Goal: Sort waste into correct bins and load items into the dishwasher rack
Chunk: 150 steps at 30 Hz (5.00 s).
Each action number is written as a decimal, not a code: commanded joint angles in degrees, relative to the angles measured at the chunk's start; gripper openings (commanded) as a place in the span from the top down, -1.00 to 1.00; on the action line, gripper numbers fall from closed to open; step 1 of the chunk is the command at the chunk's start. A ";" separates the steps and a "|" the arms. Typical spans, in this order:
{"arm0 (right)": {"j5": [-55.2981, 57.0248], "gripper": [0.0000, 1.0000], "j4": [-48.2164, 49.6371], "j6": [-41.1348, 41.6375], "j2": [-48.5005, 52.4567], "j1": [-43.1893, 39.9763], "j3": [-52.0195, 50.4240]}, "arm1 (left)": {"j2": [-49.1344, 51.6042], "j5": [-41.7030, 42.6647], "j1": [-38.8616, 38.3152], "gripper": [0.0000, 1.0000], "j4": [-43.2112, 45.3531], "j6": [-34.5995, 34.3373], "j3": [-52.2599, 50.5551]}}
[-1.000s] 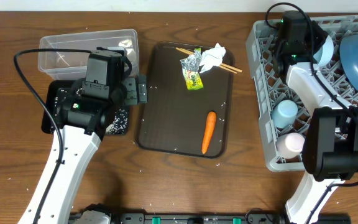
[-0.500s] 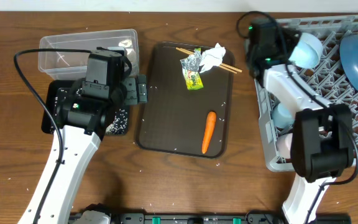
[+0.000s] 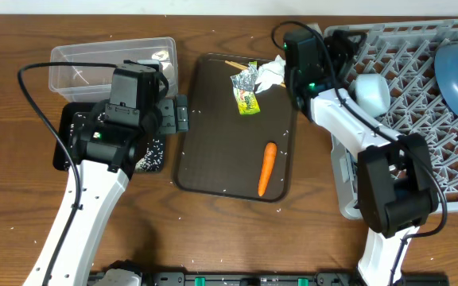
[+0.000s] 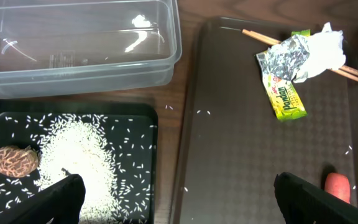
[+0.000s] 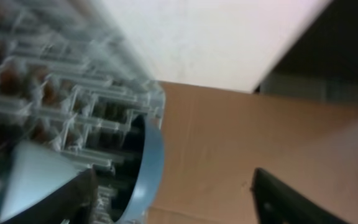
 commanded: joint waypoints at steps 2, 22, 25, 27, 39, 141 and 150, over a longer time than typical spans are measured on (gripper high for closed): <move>2.16 -0.81 13.42 0.04 -0.76 0.13 0.87 | 0.33 -0.26 0.22 -0.95 -0.11 -0.11 1.01; -59.80 -0.69 -32.89 57.40 -0.92 3.54 9.18 | 0.33 -0.26 0.22 -0.96 -0.11 -0.11 1.01; -70.20 -0.61 -34.23 63.39 -0.92 3.56 13.38 | 0.33 -0.26 0.22 -0.96 -0.11 -0.11 1.01; -73.18 -0.59 -33.48 66.36 -0.92 3.56 14.60 | 0.33 -0.26 0.22 -0.96 -0.11 -0.11 1.01; -78.88 -0.97 -41.51 66.82 0.31 3.54 14.51 | 0.33 -0.26 0.22 -0.96 -0.11 -0.11 1.01; -83.32 -0.59 -63.93 72.76 -9.49 -23.89 13.94 | 43.45 5.07 -33.18 0.47 6.38 2.71 10.95; -83.32 -0.60 -63.93 72.76 -9.49 -23.89 13.94 | 43.45 5.07 -33.18 -0.45 6.47 2.75 11.04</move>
